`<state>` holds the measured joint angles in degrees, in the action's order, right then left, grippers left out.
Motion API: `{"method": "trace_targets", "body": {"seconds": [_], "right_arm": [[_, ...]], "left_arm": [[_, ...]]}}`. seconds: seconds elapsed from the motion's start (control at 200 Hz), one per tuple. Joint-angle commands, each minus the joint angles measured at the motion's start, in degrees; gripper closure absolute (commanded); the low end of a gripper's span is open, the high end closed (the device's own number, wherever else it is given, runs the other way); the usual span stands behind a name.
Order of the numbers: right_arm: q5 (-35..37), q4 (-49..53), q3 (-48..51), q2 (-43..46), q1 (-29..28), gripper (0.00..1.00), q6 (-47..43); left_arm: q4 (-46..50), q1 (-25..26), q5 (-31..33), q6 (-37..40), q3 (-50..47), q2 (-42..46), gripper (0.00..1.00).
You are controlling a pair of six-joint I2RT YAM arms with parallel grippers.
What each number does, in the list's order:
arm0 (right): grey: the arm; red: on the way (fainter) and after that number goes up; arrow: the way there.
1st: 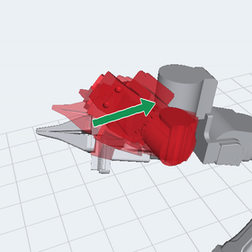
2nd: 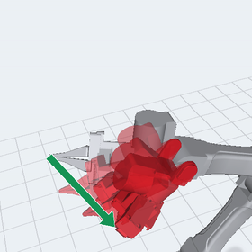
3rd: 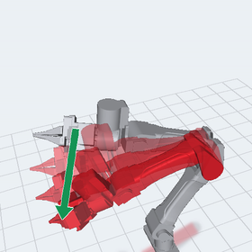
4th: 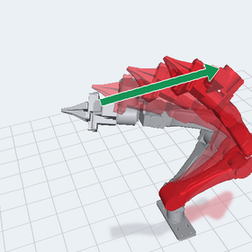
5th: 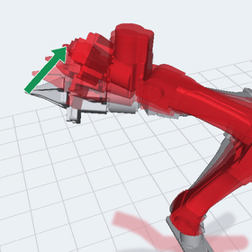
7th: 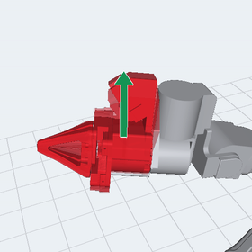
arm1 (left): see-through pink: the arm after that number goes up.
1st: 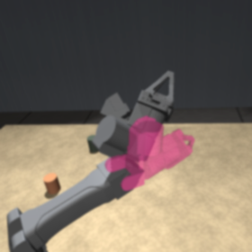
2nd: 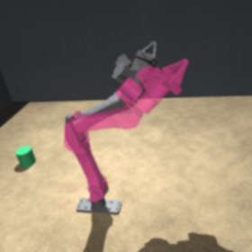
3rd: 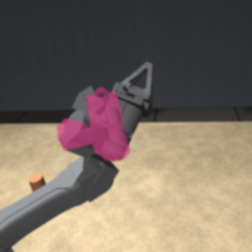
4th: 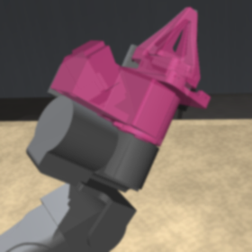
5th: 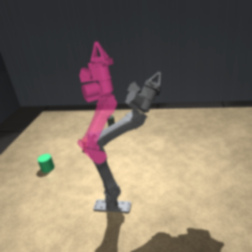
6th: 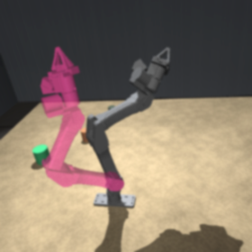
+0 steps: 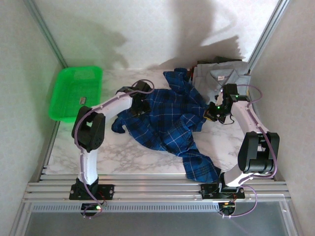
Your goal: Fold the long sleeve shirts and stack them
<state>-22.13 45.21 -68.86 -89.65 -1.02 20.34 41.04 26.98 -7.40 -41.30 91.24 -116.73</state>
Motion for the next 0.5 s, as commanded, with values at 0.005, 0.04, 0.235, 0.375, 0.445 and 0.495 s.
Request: {"method": "trace_targets", "body": {"seconds": [0.005, 0.04, 0.235, 0.375, 0.445, 0.495], "right_arm": [[0.04, 0.52, 1.01, 0.53, -0.39, 1.00, -0.92], [0.00, 0.38, 0.93, 0.44, -0.38, 1.00, -0.86], [0.00, -0.08, -0.05, -0.69, -0.39, 1.00, -0.44], [0.29, -0.28, -1.30, -1.22, -0.36, 1.00, -0.02], [0.55, -0.46, -1.87, -1.36, -0.37, 1.00, 0.29], [0.87, -0.85, -2.34, -1.51, -0.34, 1.00, 0.69]], "left_arm": [[4.93, 0.26, 2.87, 1.39, 0.86, -1.62, 0.50], [5.21, 0.26, 2.92, 1.43, 1.04, -1.81, 0.51], [7.18, 0.26, 4.56, 2.23, 0.96, -2.82, 0.68], [7.31, 0.21, 6.46, 1.38, 0.52, -0.40, 0.91], [7.07, 0.18, 7.17, 0.51, -0.37, 2.16, 0.97], [6.55, 0.18, 7.80, -0.27, -2.11, 4.18, 0.98]]}}
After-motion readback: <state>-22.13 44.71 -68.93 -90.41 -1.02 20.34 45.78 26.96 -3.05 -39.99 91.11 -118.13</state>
